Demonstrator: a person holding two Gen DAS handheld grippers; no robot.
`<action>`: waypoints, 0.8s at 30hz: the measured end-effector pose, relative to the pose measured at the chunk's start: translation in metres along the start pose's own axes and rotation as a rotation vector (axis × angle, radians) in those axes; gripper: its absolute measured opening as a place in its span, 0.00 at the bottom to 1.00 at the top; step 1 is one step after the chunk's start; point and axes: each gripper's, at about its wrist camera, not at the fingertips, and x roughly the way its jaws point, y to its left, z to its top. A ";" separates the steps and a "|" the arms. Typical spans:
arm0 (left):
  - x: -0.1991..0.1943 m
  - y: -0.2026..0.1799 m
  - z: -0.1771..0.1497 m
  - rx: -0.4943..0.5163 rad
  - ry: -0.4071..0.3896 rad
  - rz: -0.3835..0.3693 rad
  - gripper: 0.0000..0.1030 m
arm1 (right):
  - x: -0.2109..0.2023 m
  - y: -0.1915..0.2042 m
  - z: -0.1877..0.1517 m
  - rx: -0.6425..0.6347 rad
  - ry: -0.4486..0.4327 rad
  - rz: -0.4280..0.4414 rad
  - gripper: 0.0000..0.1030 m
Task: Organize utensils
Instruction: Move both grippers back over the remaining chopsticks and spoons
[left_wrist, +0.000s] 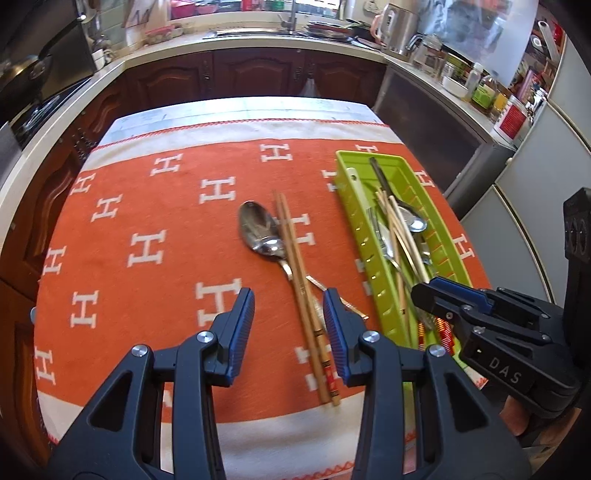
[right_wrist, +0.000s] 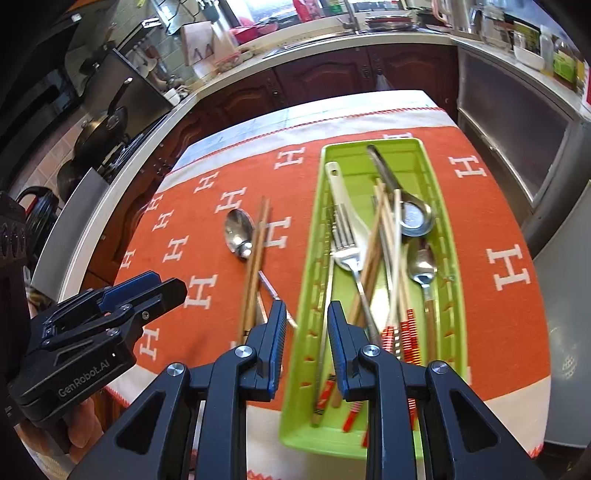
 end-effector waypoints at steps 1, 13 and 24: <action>-0.001 0.004 -0.003 -0.005 -0.001 0.005 0.34 | 0.000 0.006 -0.001 -0.006 -0.002 0.000 0.22; -0.009 0.030 -0.022 -0.035 -0.012 0.044 0.34 | 0.002 0.046 -0.009 -0.061 0.009 0.008 0.22; 0.002 0.060 -0.029 -0.083 0.010 0.047 0.34 | 0.026 0.078 -0.006 -0.112 0.046 0.002 0.22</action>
